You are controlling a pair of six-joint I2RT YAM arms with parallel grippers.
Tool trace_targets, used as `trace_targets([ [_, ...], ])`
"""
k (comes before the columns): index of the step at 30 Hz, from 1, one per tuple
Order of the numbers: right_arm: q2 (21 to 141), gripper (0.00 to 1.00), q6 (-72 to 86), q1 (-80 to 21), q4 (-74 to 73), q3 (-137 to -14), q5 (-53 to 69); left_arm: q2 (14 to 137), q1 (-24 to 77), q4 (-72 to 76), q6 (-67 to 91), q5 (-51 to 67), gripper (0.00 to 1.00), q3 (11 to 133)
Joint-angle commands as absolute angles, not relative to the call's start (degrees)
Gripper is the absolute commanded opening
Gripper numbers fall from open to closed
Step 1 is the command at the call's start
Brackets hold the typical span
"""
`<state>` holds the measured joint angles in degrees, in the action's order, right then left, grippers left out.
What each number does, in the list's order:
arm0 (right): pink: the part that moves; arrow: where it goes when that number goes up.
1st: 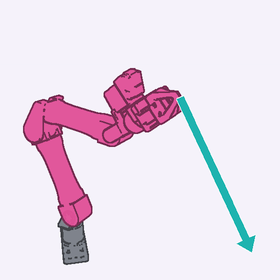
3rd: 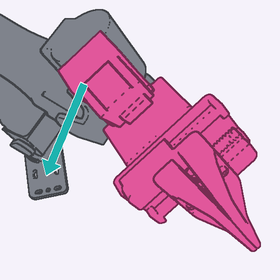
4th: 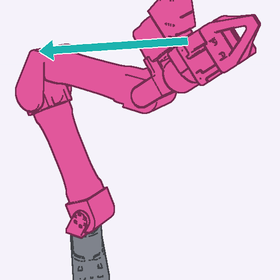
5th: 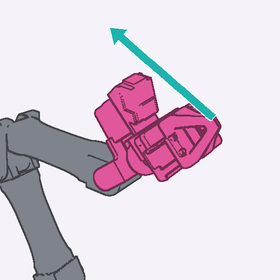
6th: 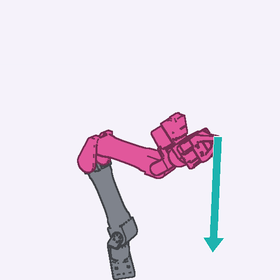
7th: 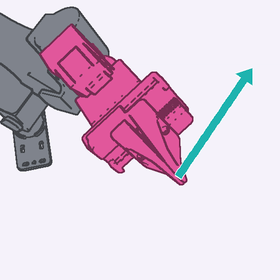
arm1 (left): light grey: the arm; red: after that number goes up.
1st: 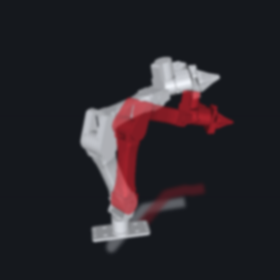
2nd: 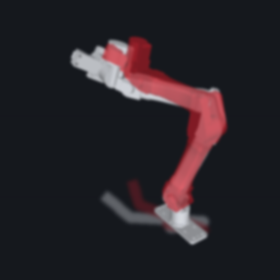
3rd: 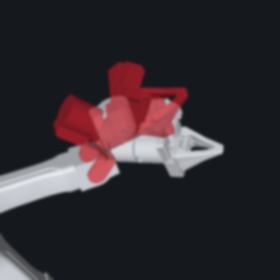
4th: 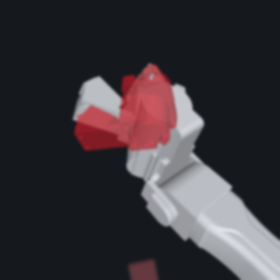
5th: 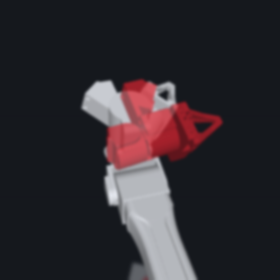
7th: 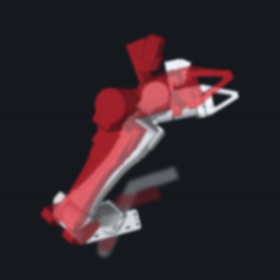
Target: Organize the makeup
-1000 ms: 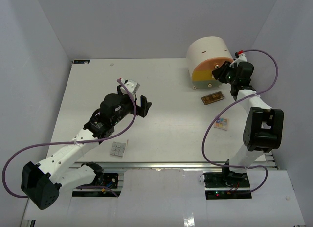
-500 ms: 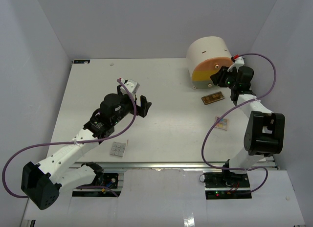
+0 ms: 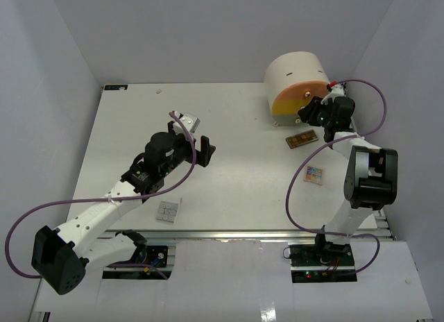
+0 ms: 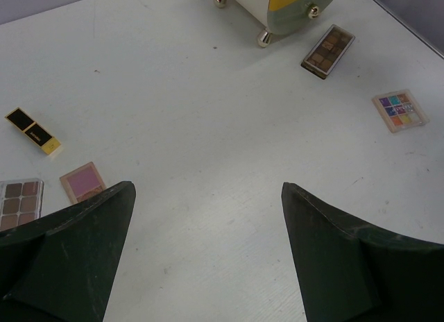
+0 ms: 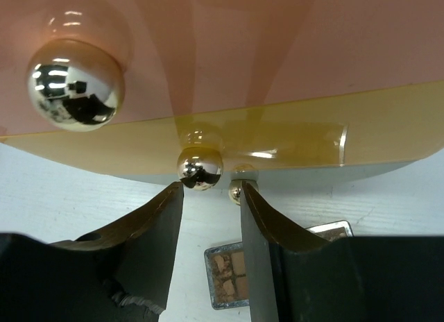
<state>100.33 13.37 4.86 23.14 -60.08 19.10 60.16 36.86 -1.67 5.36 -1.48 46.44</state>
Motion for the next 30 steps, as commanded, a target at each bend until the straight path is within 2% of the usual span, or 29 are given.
trace_targets([
  [1, 101.33, 0.45, 14.78, 5.1, 27.61, -63.45, 17.93, 59.82, 36.56, -1.73, 4.87, -1.32, 0.98, 46.46],
  [13, 101.73, 0.42, 17.51, 5.1, 28.25, -65.12, 17.58, 59.69, 36.56, -1.76, 4.83, -1.14, 0.98, 46.49],
  [17, 101.63, 0.34, 17.59, 5.02, 28.03, -65.16, 17.5, 59.68, 36.56, -1.76, 4.83, -1.06, 0.98, 46.49],
  [19, 101.0, 0.25, 17.49, 5.01, 28.3, -64.44, 17.58, 59.51, 36.56, -1.84, 4.83, -0.97, 0.98, 46.49],
  [24, 98.95, 0.14, 16.61, 5.14, 27.95, -62.43, 17.88, 59.31, 36.54, -1.85, 4.92, -0.51, 0.98, 46.49],
  [30, 92.9, 0.12, 16.12, 5.98, 28.0, -55.62, 19.22, 58.61, 36.56, -1.8, 5.06, -0.17, 0.98, 46.58],
])
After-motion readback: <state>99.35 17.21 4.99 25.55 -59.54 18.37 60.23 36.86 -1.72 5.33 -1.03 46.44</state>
